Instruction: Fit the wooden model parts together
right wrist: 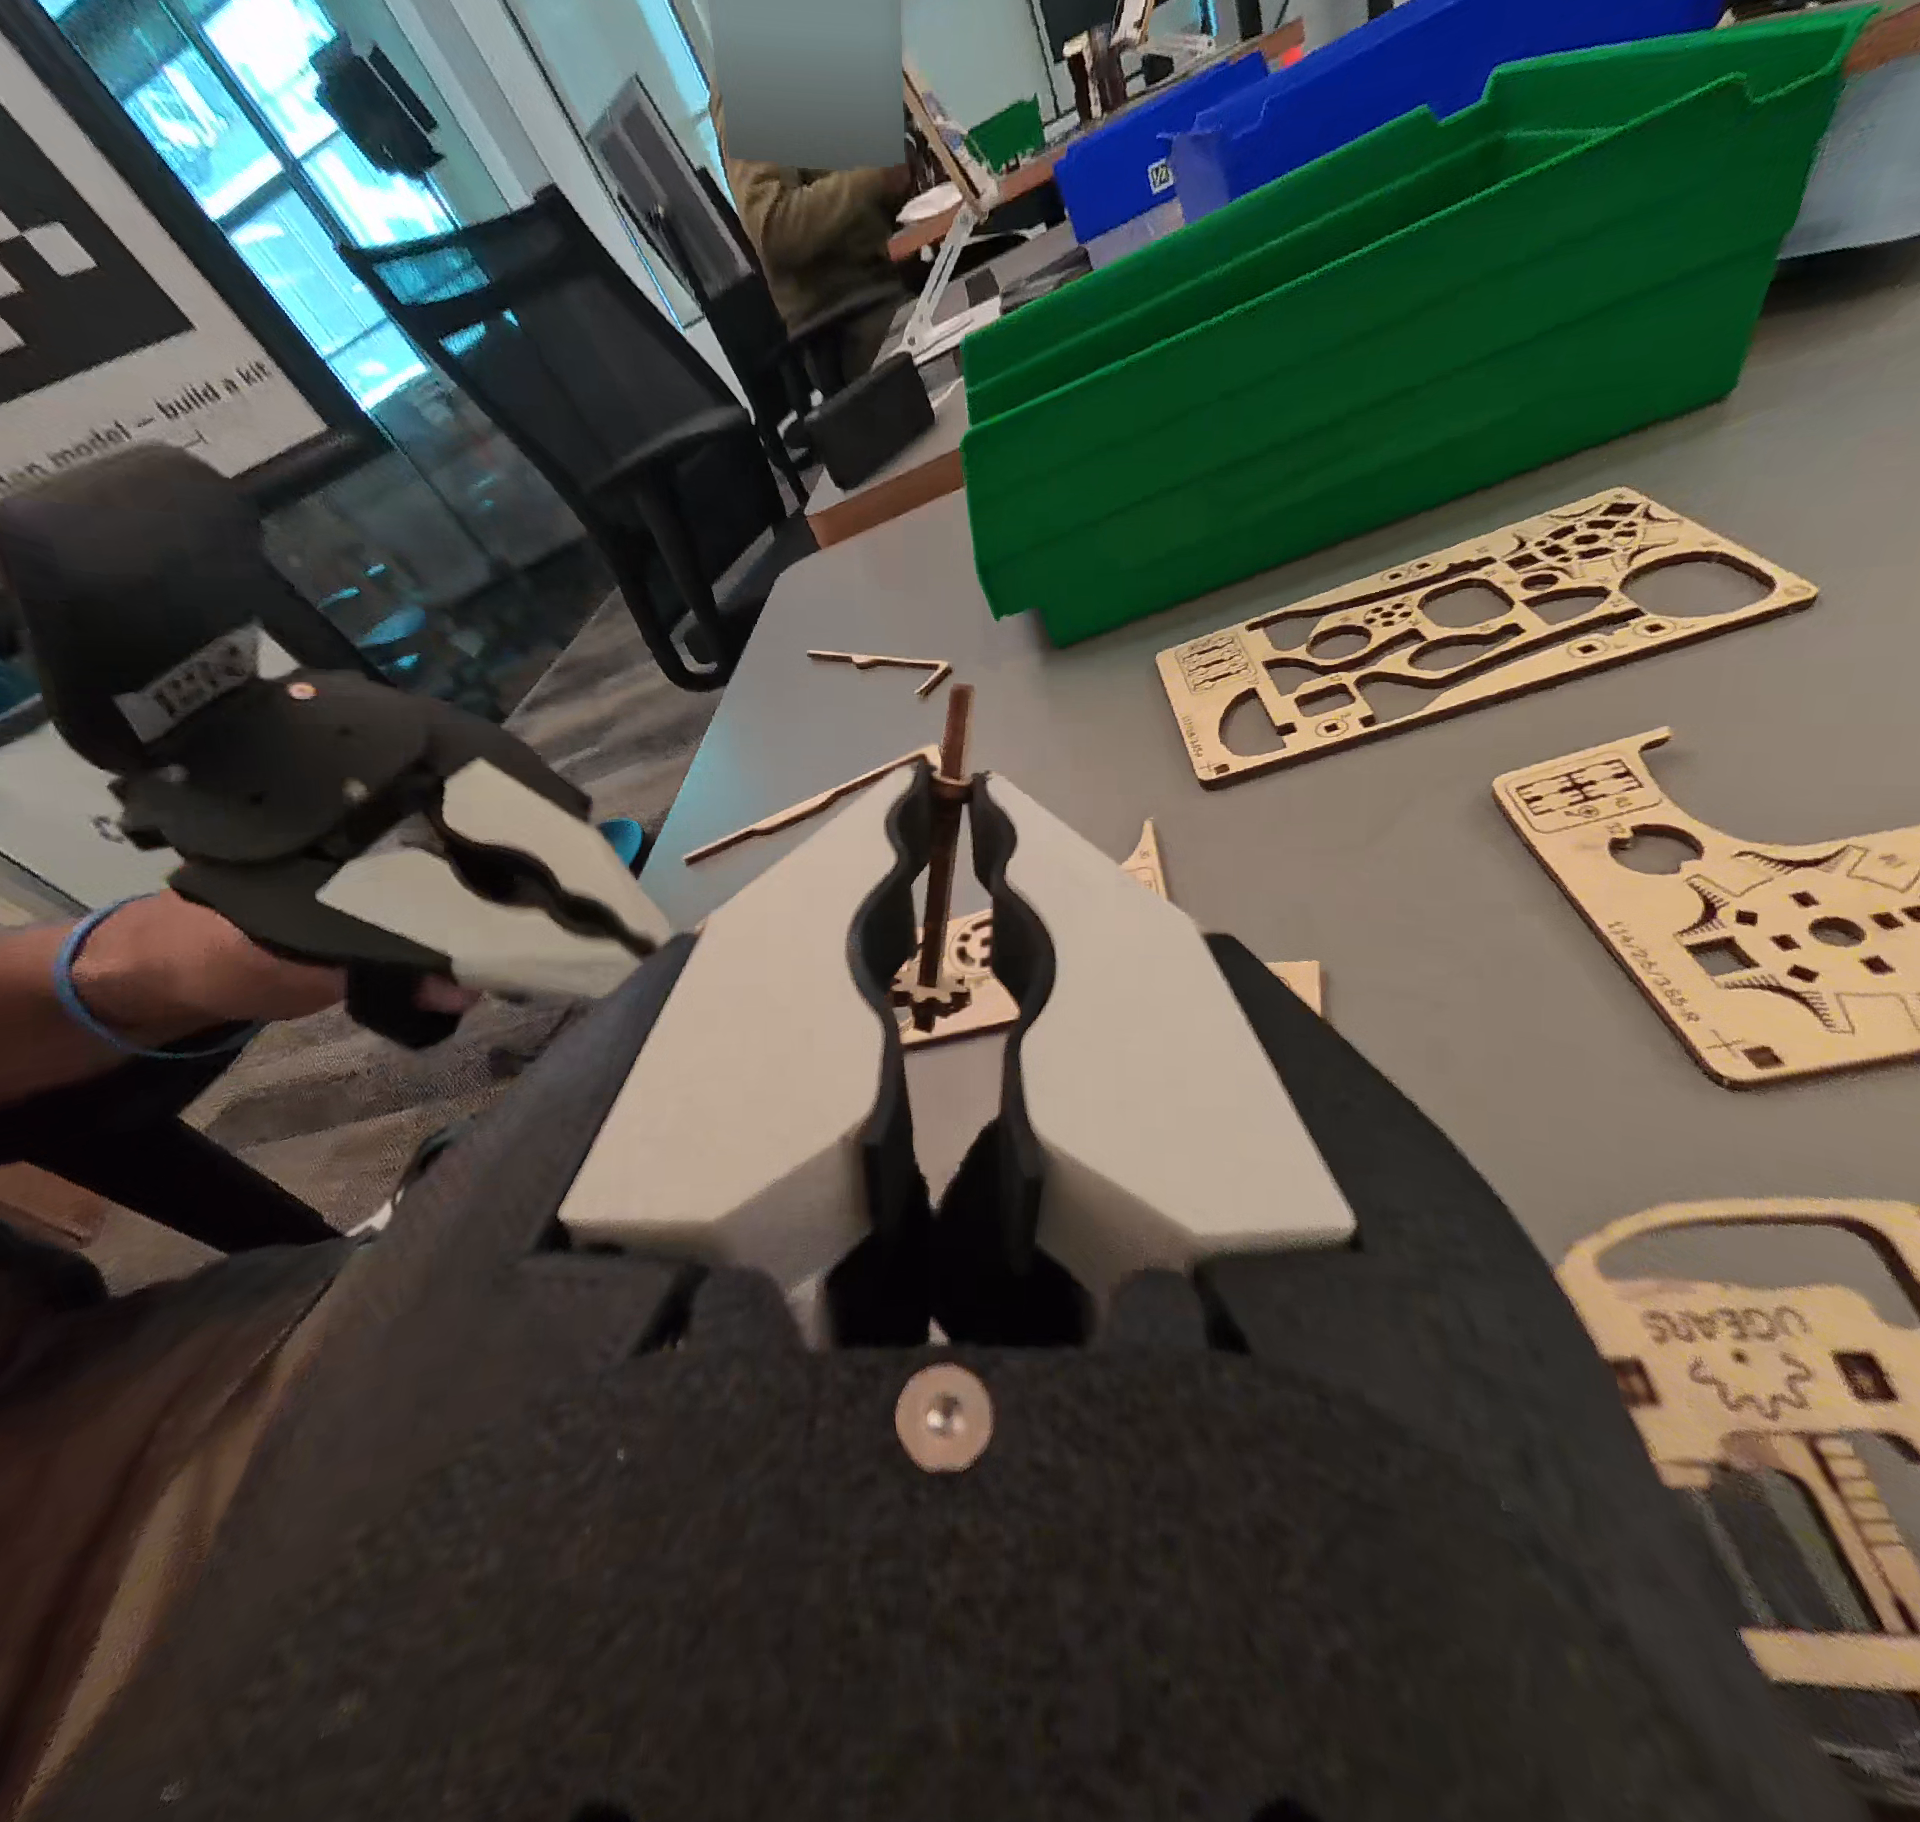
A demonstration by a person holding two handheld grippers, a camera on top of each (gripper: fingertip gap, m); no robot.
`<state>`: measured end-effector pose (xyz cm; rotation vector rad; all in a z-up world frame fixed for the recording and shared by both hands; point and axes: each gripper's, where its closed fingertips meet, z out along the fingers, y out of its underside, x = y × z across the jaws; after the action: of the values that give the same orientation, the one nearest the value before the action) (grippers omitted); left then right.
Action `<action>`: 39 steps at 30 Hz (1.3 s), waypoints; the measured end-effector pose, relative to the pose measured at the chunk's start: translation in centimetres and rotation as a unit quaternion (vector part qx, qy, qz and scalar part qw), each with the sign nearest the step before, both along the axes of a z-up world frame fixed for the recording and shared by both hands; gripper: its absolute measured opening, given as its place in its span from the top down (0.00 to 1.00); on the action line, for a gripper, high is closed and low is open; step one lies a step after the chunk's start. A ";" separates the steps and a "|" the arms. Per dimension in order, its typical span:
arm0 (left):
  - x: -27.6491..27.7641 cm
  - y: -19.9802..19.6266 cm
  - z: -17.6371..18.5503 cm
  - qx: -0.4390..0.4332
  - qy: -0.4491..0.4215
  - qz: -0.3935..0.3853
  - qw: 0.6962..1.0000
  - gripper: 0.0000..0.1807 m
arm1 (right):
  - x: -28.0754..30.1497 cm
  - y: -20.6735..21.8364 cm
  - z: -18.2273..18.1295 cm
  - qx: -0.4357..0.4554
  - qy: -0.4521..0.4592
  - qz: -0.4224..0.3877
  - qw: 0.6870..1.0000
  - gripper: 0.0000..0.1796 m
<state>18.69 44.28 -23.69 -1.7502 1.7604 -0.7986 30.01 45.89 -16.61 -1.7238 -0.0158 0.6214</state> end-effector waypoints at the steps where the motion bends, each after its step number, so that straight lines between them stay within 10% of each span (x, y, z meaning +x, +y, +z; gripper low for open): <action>1: 0.3 0.9 1.2 0.012 -0.031 0.017 0.999 0.98 | 0.2 0.0 -0.2 0.001 0.003 -0.002 1.000 0.97; 4: 1.6 2.3 1.8 0.049 -0.039 0.041 0.997 0.65 | 0.0 0.0 -0.2 0.018 0.012 0.006 1.000 0.98; 8: 1.9 1.0 -2.0 0.055 0.042 0.023 0.997 0.47 | -0.1 -0.7 1.1 0.063 0.013 0.011 0.998 0.98; 14: 1.7 0.0 -2.5 0.023 0.037 0.019 0.999 0.72 | -0.8 -0.9 1.4 0.075 0.004 0.023 0.997 0.97; 19: 0.8 0.2 -1.9 0.136 0.051 -0.026 0.989 0.73 | -1.9 -1.0 1.4 0.082 -0.022 0.037 0.996 0.97; 29: 0.3 -0.3 -0.1 0.559 0.083 -0.162 0.809 0.73 | -2.4 -0.2 1.2 0.068 -0.014 0.030 0.997 0.98; 39: 0.2 0.2 0.0 0.598 0.094 -0.155 0.781 0.73 | -4.0 0.2 -0.4 0.001 -0.046 0.040 0.998 0.98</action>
<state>18.92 44.49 -23.73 -0.6680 1.9714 0.4354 26.03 46.11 -17.03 -1.7546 -0.1511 0.5999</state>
